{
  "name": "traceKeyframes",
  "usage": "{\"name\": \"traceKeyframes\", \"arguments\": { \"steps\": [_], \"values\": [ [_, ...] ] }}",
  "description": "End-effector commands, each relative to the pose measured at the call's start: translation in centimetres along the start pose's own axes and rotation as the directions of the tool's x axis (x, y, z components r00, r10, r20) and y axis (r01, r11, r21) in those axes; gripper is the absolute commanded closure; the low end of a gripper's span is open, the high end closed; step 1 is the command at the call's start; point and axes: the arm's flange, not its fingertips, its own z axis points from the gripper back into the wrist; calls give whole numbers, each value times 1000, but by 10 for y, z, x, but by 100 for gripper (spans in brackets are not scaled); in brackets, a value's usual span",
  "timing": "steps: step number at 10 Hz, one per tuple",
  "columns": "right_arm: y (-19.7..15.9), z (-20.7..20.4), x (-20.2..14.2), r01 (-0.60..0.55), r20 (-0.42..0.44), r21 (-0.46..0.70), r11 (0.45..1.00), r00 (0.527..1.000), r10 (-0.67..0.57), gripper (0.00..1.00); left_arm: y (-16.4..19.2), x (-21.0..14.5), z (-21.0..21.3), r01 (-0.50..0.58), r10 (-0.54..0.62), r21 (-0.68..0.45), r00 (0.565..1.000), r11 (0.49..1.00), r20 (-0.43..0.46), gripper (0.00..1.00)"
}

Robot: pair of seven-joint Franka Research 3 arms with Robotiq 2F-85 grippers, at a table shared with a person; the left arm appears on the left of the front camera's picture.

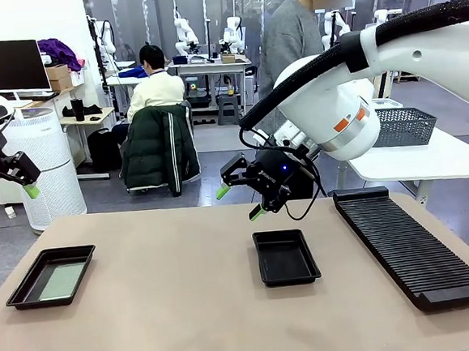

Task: Inspect and transfer BCBs to ESD trays.
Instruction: Pick up the Blank PCB from the PCB Rack and place it in the right ESD tray.

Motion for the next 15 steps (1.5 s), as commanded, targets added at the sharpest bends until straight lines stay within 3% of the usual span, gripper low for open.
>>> {"name": "traceKeyframes", "arguments": {
  "steps": [1, 15],
  "values": [
    [-1, 0, -1, 1, -1, -1, 1000, 1000, -1, 0, 0, -3, -1, -1, 1, 2, 1000, 1000, 4, 0],
    [-1, 0, -1, 1, -1, -1, 1000, 1000, -1, 0, 0, -3, -1, -1, 1, 2, 1000, 1000, 4, 0]
  ]
}}
